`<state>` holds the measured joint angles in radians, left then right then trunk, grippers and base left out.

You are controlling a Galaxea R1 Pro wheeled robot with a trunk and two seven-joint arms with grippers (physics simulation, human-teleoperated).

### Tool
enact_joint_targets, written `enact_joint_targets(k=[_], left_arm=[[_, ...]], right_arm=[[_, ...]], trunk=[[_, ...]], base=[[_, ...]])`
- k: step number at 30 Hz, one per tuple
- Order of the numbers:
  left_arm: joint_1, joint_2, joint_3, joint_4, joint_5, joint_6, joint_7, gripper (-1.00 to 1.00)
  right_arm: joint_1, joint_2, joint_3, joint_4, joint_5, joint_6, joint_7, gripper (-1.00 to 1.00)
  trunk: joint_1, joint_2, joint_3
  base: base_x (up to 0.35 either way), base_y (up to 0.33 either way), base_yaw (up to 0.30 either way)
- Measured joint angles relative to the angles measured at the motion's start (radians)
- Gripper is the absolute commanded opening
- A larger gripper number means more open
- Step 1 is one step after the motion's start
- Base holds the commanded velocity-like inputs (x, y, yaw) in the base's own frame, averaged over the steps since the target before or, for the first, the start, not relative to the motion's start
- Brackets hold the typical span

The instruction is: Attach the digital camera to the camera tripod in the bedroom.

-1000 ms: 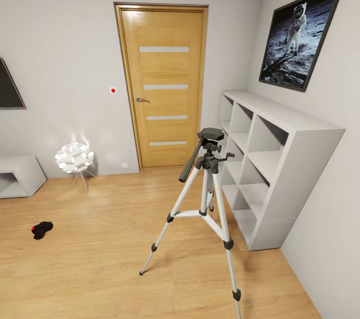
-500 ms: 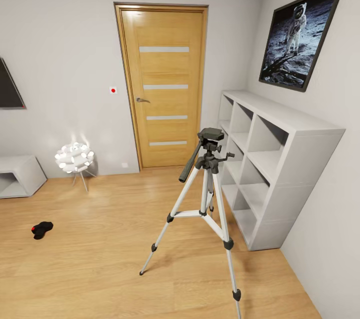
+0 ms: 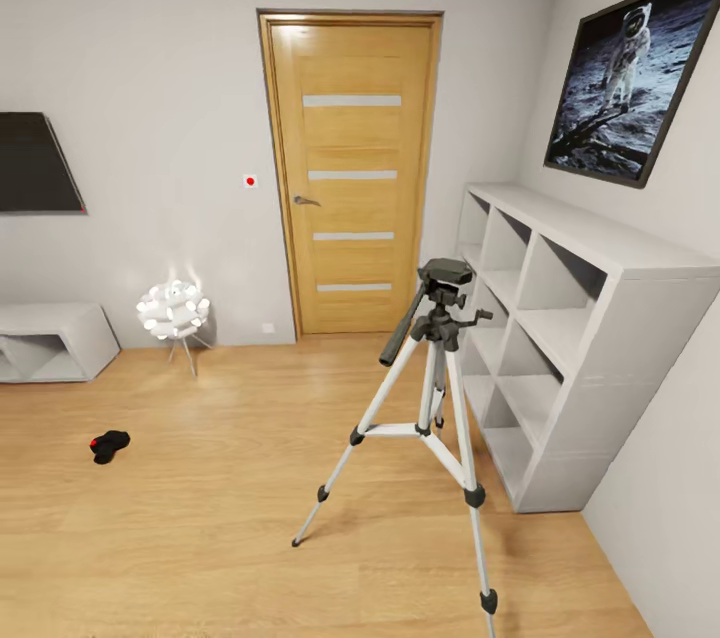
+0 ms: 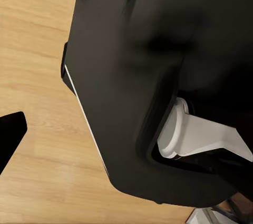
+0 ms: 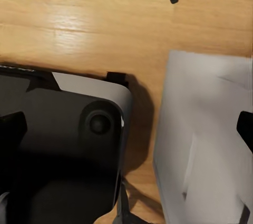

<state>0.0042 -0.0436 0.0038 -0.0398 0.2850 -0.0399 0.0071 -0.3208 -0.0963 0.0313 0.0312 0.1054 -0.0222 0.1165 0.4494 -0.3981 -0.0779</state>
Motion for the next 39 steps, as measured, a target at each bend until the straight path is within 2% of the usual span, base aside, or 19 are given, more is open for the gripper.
enact_joint_targets(k=[21, 32, 39], left_arm=[[0.000, -0.001, 0.001, 0.000, 0.000, 0.000, 0.000, 1.00], [0.000, -0.001, 0.000, 0.000, 0.000, 0.000, 0.000, 1.00], [0.000, -0.001, 0.001, 0.000, 0.001, 0.000, 0.000, 1.00]], right_arm=[[0.001, 0.000, 0.000, 0.000, 0.004, -0.014, 0.000, 1.00], [0.001, 0.000, 0.000, 0.001, 0.004, -0.013, 0.001, 1.00], [0.001, 0.000, 0.000, 0.000, 0.004, -0.012, 0.001, 1.00]], trunk=[[0.000, 0.000, 0.010], [0.000, 0.000, 0.013], [0.000, 0.000, 0.013]], base=[[0.000, 0.004, 0.263], [0.000, 0.259, 0.234], [0.000, 0.325, 0.046]])
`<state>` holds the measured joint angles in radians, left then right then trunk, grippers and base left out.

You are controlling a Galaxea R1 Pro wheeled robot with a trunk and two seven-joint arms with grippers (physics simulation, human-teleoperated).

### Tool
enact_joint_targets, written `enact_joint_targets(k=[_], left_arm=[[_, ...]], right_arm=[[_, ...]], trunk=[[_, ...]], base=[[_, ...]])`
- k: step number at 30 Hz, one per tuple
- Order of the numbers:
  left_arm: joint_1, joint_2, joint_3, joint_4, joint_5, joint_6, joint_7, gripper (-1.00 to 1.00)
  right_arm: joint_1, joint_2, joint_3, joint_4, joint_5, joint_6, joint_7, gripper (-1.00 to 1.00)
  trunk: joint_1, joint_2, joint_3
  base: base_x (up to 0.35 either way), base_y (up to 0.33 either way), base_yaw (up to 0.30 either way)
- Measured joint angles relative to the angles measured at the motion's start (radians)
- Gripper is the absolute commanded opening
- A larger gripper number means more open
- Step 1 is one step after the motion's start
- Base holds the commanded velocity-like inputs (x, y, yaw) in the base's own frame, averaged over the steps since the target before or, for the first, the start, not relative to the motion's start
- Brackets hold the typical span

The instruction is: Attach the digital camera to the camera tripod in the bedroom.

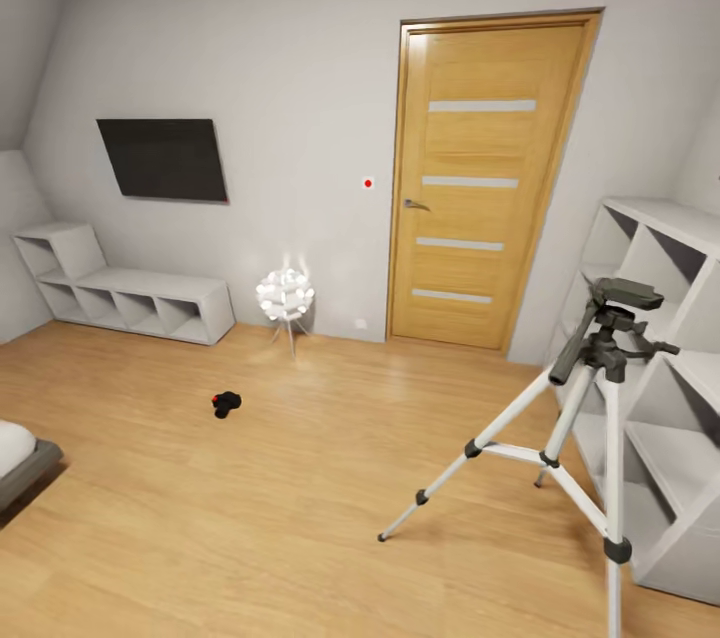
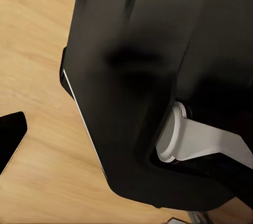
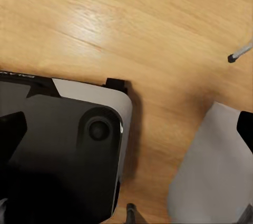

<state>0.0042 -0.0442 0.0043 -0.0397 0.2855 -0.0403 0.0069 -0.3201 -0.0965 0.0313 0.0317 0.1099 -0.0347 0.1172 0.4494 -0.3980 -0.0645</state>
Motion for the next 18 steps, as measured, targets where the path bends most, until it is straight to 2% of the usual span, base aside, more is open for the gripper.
enact_joint_targets(k=[8, 13, 18], left_arm=[[0.000, 0.001, -0.001, 0.000, 0.000, 0.000, 0.000, 1.00], [0.000, 0.001, -0.001, 0.000, 0.000, 0.001, 0.000, 1.00], [0.000, 0.002, -0.001, 0.000, 0.000, 0.003, 0.000, 1.00]], right_arm=[[0.000, -0.003, 0.001, -0.001, 0.003, 0.001, -0.001, 1.00], [0.000, -0.004, 0.001, -0.001, 0.003, 0.000, -0.002, 1.00], [0.000, -0.005, 0.001, -0.001, 0.003, 0.000, -0.002, 1.00]], trunk=[[0.000, 0.000, 0.000], [0.000, 0.000, 0.000], [-0.001, 0.000, 0.000]], base=[[0.055, 0.325, 0.005], [0.261, 0.214, 0.000], [0.314, 0.109, 0.000]])
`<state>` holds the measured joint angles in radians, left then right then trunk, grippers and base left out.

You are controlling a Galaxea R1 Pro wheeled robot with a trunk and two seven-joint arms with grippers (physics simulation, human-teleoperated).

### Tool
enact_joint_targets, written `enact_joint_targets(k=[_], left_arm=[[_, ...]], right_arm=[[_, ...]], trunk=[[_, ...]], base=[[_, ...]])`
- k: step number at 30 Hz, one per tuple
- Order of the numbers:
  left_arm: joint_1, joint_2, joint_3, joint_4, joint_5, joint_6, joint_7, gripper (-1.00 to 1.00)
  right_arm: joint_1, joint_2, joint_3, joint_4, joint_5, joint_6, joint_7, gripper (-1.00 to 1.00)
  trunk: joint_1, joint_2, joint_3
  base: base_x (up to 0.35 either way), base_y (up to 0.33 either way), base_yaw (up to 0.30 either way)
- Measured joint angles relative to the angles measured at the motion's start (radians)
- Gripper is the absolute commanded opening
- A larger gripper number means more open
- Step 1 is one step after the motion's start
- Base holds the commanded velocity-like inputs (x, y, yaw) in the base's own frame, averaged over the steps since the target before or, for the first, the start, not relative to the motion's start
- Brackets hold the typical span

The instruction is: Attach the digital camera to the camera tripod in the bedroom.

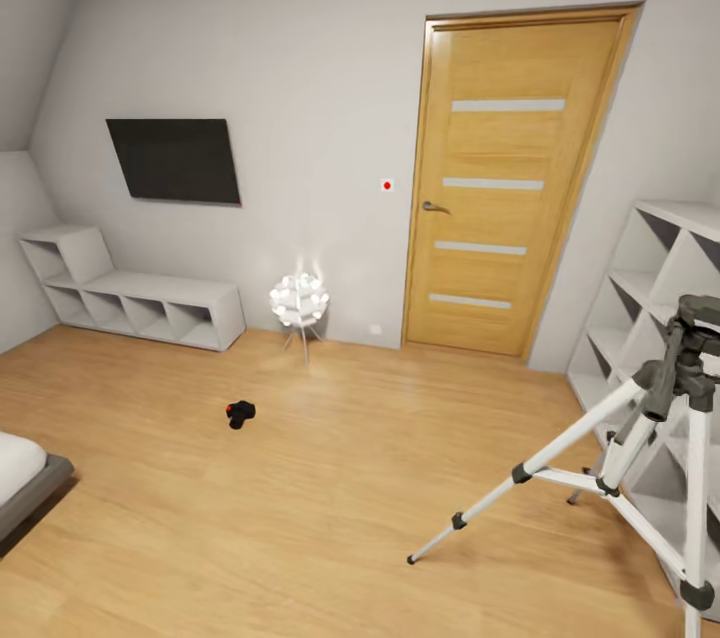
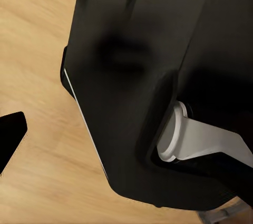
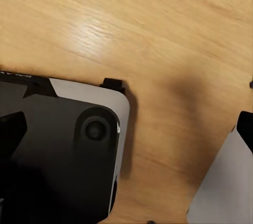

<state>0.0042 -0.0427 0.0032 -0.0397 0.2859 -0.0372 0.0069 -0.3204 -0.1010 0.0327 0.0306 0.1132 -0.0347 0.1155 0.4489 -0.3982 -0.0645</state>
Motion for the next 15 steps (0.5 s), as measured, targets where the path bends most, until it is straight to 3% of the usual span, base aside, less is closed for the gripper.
enact_joint_targets(k=[15], left_arm=[[0.000, 0.000, 0.000, 0.000, 0.001, -0.001, 0.000, 1.00]], right_arm=[[0.000, -0.001, 0.000, 0.000, 0.000, 0.001, 0.000, 1.00]], trunk=[[0.000, 0.000, 0.000]], base=[[0.322, 0.092, 0.000]])
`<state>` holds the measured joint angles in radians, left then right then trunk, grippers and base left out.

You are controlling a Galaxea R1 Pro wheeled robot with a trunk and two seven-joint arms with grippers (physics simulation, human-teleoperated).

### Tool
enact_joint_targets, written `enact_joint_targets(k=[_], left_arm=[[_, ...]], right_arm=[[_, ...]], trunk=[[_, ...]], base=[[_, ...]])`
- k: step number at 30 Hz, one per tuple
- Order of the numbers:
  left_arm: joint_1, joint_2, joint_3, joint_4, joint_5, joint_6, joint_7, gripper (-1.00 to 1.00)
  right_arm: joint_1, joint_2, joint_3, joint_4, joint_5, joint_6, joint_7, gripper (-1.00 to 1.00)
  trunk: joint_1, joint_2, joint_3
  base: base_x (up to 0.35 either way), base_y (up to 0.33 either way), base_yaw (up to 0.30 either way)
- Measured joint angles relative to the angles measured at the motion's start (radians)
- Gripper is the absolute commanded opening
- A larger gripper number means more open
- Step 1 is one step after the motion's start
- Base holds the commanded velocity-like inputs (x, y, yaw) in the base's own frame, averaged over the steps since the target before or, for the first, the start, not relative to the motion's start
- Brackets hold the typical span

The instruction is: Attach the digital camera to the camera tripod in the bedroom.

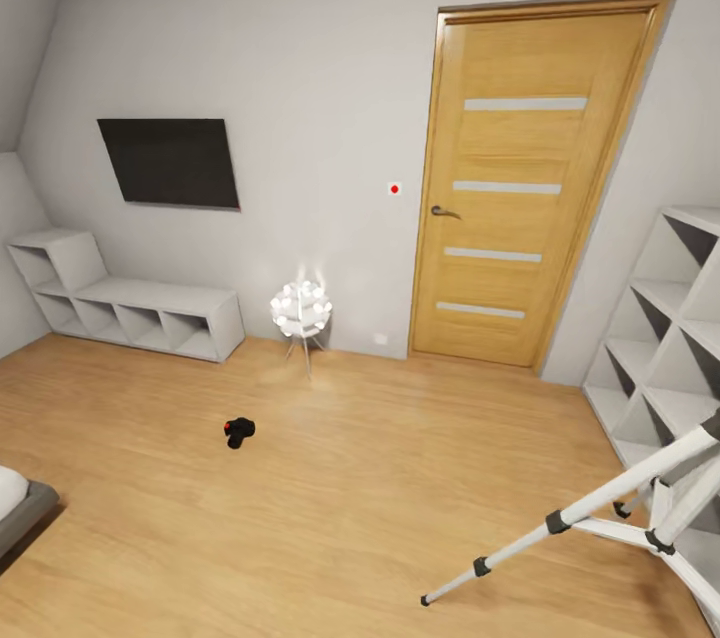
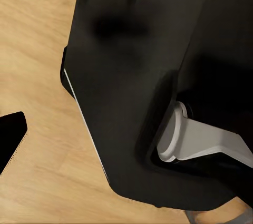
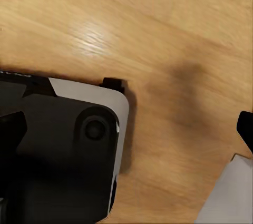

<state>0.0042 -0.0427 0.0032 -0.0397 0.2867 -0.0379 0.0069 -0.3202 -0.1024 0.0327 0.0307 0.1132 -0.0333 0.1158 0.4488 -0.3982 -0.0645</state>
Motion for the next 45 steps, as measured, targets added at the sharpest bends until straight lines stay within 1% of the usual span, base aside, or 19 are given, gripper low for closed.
enact_joint_targets(k=[17, 45], left_arm=[[0.000, 0.000, 0.000, 0.000, 0.000, -0.001, 0.000, 1.00], [0.000, 0.000, 0.000, 0.000, -0.001, -0.002, -0.001, 1.00]], right_arm=[[0.000, 0.000, 0.000, 0.000, 0.000, 0.000, 0.000, 1.00], [0.000, 0.002, 0.000, 0.000, 0.000, -0.002, 0.000, 1.00]], trunk=[[0.000, 0.000, 0.000], [0.000, 0.000, 0.000]], base=[[0.323, 0.148, 0.000], [0.319, 0.183, 0.000]])
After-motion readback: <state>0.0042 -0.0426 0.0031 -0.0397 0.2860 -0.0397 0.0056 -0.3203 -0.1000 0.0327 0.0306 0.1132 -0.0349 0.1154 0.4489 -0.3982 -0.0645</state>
